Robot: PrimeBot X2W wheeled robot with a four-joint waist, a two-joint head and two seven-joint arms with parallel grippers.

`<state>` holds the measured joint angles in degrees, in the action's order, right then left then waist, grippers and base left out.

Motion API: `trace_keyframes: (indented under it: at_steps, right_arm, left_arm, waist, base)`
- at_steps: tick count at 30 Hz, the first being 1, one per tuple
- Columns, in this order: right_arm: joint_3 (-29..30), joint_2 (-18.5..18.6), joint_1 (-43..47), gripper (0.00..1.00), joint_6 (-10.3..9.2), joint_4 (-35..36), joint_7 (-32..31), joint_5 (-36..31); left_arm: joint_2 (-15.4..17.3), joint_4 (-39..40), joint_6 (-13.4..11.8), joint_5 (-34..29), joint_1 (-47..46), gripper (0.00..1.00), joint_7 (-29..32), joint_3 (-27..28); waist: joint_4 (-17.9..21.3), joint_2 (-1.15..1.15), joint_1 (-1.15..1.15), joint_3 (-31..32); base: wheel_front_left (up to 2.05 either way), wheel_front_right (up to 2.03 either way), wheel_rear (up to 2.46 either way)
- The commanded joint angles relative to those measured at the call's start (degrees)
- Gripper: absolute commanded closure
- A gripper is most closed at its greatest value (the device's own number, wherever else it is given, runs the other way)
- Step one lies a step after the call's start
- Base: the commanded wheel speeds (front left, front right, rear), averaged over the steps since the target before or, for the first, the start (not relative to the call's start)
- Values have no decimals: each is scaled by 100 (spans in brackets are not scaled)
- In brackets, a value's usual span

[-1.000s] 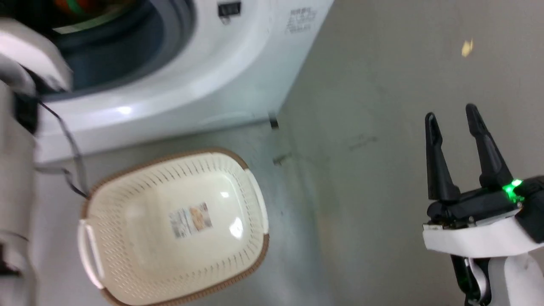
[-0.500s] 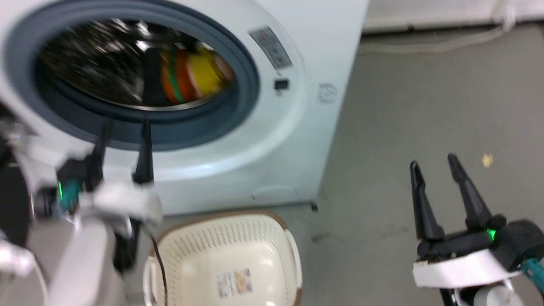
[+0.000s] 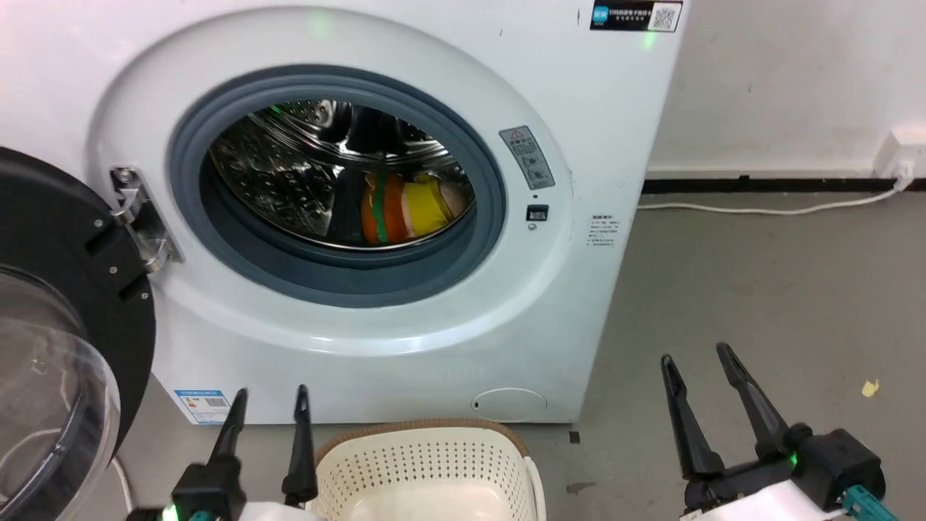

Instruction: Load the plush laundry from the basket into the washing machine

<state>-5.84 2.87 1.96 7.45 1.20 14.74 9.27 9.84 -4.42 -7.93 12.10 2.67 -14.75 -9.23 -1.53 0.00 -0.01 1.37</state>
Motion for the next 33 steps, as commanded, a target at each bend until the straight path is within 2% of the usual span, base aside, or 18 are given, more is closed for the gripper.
trace_keyframes:
  at_steps: [1, 5, 10, 11, 33]
  right_arm:
    - [3, 0, 134, 0, 3, -67, 26, 50]
    - [-1, 0, 231, 0, 3, -144, 26, 69]
    - [-1, 0, 249, 0, 3, -207, 26, 82]
    - [-3, 1, 168, 100, 0, -199, -1, 42]
    - [77, 1, 111, 100, 0, -188, -210, -98]
  left_arm:
    - [-124, 123, -86, 48, 176, 0, -24, 87]
    - [-152, 165, -59, -2, 339, 0, -24, 125]
    - [-87, 65, 144, -90, 372, 0, -25, 54]
    - [-114, 62, 152, -69, 319, 100, 1, 49]
    - [-217, 113, 244, -234, 236, 100, 216, 177]
  waist:
    - [-21, 0, 1, 38]
    - [-30, 0, 1, 54]
    - [-18, 0, 1, 51]
    - [-19, 0, 1, 52]
    - [6, 0, 2, 25]
  base:
    - [0, 0, 0]
    - [0, 0, 0]
    - [0, 0, 0]
    - [0, 0, 0]
    - [0, 0, 0]
